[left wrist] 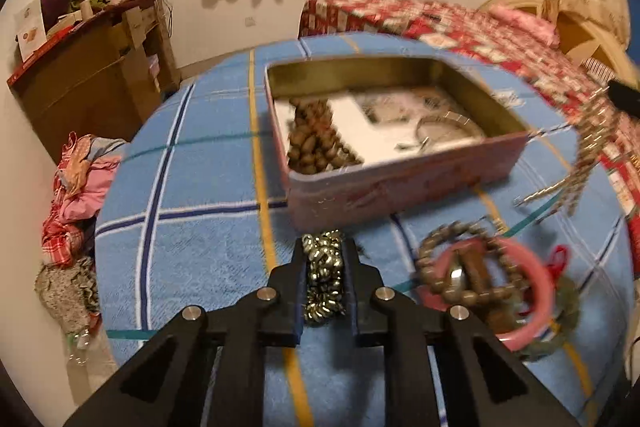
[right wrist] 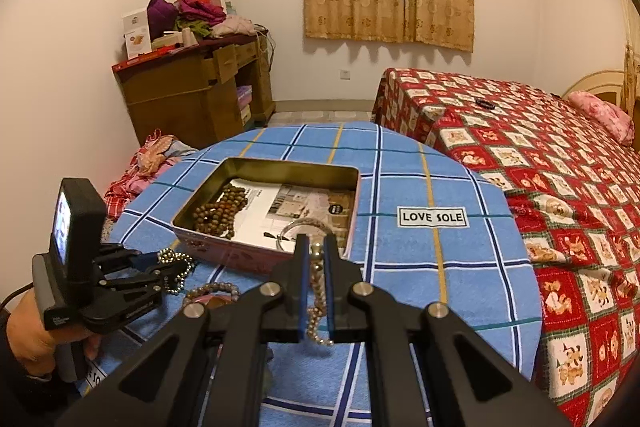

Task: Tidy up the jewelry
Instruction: 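Lift both held strands and carry them over the pink tin, then lower both strands into the tin and open both tools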

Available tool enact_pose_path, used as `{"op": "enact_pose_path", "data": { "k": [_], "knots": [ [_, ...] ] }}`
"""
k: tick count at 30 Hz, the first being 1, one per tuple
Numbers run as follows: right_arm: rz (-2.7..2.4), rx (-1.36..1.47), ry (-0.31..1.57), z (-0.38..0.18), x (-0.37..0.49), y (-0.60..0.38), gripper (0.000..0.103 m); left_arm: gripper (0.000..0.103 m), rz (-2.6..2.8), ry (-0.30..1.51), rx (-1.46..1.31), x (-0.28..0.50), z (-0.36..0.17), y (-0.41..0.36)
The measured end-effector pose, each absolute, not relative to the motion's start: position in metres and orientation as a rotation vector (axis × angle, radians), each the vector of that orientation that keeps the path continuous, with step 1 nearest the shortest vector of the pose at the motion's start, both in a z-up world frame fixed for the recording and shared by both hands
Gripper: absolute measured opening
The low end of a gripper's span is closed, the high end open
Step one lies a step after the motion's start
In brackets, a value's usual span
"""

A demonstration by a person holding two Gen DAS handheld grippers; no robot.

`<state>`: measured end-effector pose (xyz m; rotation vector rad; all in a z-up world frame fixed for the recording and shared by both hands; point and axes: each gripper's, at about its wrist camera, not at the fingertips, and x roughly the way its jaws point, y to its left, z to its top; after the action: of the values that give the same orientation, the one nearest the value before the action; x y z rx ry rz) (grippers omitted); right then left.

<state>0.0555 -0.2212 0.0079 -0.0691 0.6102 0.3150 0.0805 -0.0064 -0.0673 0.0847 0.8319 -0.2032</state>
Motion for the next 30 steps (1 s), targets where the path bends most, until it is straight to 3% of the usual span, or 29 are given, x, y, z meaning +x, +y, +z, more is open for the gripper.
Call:
{"op": "enact_pose_path", "data": {
  "k": [13, 21, 30],
  "knots": [
    [0.356, -0.097, 0.539, 0.048, 0.077, -0.209, 0.009, 0.014, -0.257, 0.641, 0.088, 0.103, 0.035, -0.004],
    [0.381, -0.103, 0.534, 0.053, 0.114, -0.194, 0.009, 0.014, -0.238, 0.688, 0.103, 0.15, 0.017, -0.012],
    [0.373, -0.122, 0.624, 0.018, 0.153, -0.179, 0.009, 0.014, -0.251, 0.752, 0.104, 0.176, -0.008, -0.022]
  ]
}}
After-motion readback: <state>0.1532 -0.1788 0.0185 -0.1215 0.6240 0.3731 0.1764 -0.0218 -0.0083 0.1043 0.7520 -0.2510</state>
